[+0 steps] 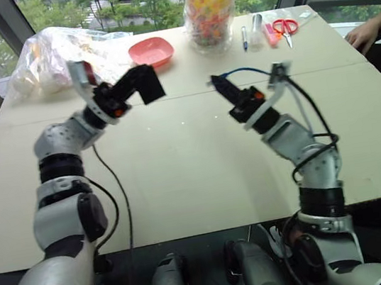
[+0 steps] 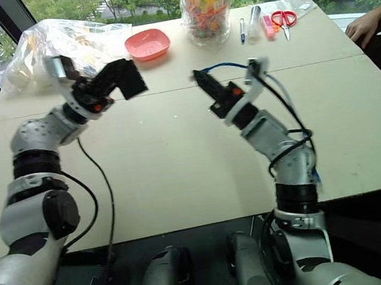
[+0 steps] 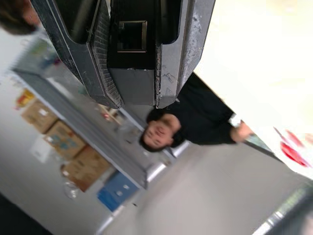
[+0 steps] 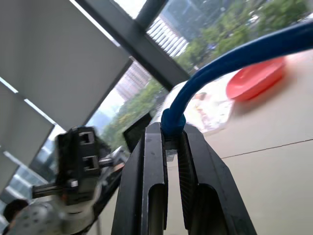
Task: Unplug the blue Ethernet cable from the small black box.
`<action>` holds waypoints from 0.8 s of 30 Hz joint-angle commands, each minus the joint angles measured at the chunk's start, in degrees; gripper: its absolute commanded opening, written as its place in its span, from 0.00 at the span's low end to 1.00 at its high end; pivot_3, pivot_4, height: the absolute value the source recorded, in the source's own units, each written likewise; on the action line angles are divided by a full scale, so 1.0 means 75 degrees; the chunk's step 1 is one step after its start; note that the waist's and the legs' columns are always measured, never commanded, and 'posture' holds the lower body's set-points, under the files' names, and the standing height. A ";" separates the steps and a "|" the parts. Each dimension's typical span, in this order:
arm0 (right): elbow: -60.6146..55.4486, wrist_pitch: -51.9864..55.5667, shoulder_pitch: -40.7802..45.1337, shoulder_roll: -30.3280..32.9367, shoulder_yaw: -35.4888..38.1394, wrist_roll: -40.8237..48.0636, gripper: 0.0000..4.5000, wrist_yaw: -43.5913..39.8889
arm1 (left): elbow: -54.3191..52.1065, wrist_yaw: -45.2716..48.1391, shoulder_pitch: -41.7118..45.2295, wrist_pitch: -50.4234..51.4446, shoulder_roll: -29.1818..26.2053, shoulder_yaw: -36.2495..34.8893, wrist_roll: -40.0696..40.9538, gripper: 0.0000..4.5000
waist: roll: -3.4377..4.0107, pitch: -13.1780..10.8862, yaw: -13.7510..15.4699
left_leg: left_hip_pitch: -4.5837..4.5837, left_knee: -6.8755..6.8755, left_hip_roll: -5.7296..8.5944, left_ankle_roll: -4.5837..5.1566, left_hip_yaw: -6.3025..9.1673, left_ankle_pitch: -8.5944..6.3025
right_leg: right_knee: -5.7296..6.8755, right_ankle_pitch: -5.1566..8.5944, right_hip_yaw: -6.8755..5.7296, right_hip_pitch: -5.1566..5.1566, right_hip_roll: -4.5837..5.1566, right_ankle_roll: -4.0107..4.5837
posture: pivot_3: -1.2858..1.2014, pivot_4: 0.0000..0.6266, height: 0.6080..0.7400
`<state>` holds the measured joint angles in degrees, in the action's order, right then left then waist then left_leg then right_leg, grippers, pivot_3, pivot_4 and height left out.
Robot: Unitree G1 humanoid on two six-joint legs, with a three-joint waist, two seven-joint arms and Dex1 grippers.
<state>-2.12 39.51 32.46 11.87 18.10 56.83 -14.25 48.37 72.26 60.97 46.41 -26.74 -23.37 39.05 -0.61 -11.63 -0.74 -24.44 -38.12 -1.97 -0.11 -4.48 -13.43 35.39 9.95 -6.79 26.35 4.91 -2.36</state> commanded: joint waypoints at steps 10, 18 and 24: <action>0.4326 -0.1713 0.2440 0.1839 -0.1360 -0.3808 0.01 -0.0959 | -0.1174 -0.1572 -0.0435 -0.3480 0.1246 0.1469 -0.1794 0.11 | -0.0001 0.0000 -0.0003 | -0.0004 0.0002 0.0008 0.0001 -0.0031 0.0000 | -0.0003 -0.0007 0.0004 0.0003 0.0004 0.0008 | 0.52 0.24 1.00; 0.7860 -0.3553 0.3118 0.1725 -0.1526 -0.5130 0.27 -0.1729 | -0.1246 -0.2398 -0.0881 -0.5025 0.1909 0.2068 -0.2588 0.11 | -0.0001 0.0000 -0.0017 | -0.0002 0.0004 0.0008 0.0004 -0.0042 0.0000 | -0.0005 -0.0008 0.0005 0.0003 0.0002 0.0009 | 0.52 0.24 1.00; 0.7889 -0.3541 0.3064 0.1719 -0.1563 -0.5487 0.93 -0.1934 | -0.0434 -0.2982 -0.0739 -0.6107 0.2171 0.2447 -0.3311 0.11 | -0.0001 0.0000 -0.0013 | 0.0002 -0.0001 0.0007 0.0004 -0.0043 0.0000 | -0.0003 -0.0007 0.0006 -0.0001 0.0003 -0.0007 | 0.52 0.24 1.00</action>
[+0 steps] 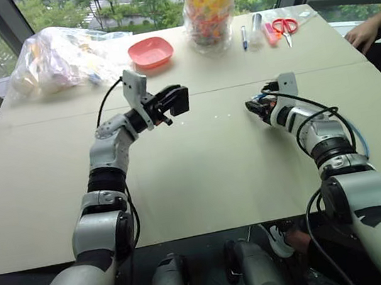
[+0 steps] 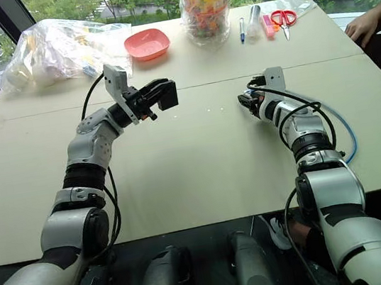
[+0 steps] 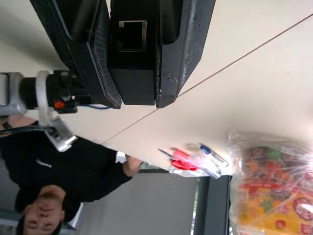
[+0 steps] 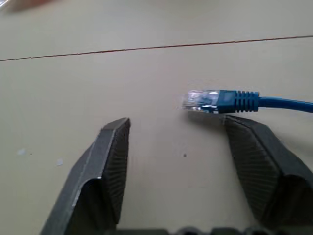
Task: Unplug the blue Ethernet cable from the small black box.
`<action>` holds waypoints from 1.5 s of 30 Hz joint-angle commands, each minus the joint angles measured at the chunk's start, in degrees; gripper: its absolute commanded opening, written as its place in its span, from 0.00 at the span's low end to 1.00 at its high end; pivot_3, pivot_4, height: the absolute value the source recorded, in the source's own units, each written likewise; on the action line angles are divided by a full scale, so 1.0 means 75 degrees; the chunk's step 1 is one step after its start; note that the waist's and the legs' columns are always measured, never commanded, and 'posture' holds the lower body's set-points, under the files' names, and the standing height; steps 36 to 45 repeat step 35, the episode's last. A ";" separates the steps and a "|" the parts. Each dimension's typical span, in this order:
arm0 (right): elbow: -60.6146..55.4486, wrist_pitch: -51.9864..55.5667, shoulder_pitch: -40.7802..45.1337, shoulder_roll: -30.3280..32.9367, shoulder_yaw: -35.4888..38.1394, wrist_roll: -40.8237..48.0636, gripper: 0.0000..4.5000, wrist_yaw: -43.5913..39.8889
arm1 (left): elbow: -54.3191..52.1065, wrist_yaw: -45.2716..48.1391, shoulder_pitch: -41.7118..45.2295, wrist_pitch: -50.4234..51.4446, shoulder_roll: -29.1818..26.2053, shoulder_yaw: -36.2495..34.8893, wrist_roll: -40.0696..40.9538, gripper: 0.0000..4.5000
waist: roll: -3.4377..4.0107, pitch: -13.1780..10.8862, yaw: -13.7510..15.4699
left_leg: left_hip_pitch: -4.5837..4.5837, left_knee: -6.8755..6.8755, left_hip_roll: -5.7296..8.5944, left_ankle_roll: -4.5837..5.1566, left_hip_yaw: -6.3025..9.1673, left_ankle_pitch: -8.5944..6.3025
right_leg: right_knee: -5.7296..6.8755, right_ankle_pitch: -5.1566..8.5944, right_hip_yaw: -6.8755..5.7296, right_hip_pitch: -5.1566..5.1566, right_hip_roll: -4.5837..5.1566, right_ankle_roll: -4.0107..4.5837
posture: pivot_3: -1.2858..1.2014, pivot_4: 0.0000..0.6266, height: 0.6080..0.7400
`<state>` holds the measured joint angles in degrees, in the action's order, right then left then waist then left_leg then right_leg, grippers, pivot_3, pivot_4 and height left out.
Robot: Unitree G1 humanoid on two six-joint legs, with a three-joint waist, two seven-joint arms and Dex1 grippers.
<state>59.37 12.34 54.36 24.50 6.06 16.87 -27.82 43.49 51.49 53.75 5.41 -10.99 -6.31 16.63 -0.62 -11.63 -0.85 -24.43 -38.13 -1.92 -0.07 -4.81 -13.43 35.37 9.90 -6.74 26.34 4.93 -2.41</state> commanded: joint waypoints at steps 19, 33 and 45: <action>-0.9454 0.4642 -0.3469 -0.0147 0.0129 0.1347 1.00 0.0631 | 0.3303 -0.1139 0.1107 -0.3113 0.0675 0.0626 -0.1658 0.78 | -0.0004 0.0003 0.0044 | -0.0013 -0.0009 -0.0006 0.0012 0.0031 -0.0010 | -0.0017 -0.0006 -0.0008 0.0003 0.0015 -0.0019 | 0.52 0.24 1.00; -1.0444 0.4170 -0.4846 0.0634 0.0815 0.2114 1.00 -0.0637 | -0.4307 0.1190 -0.1939 0.2991 -0.2009 0.0107 0.0998 0.95 | -0.0002 0.0003 0.0005 | -0.0004 0.0004 -0.0034 0.0015 0.0028 -0.0012 | -0.0018 -0.0004 0.0005 0.0003 -0.0006 -0.0016 | 0.52 0.24 1.00; -1.0663 0.4129 -0.5153 0.0766 0.0895 0.2228 1.00 -0.0802 | -0.5448 0.1069 -0.2676 0.3812 -0.2512 0.0006 0.1366 0.95 | 0.0000 0.0004 0.0014 | -0.0001 0.0002 -0.0036 0.0015 0.0028 -0.0012 | -0.0019 -0.0003 0.0008 -0.0001 -0.0004 -0.0017 | 0.52 0.24 1.00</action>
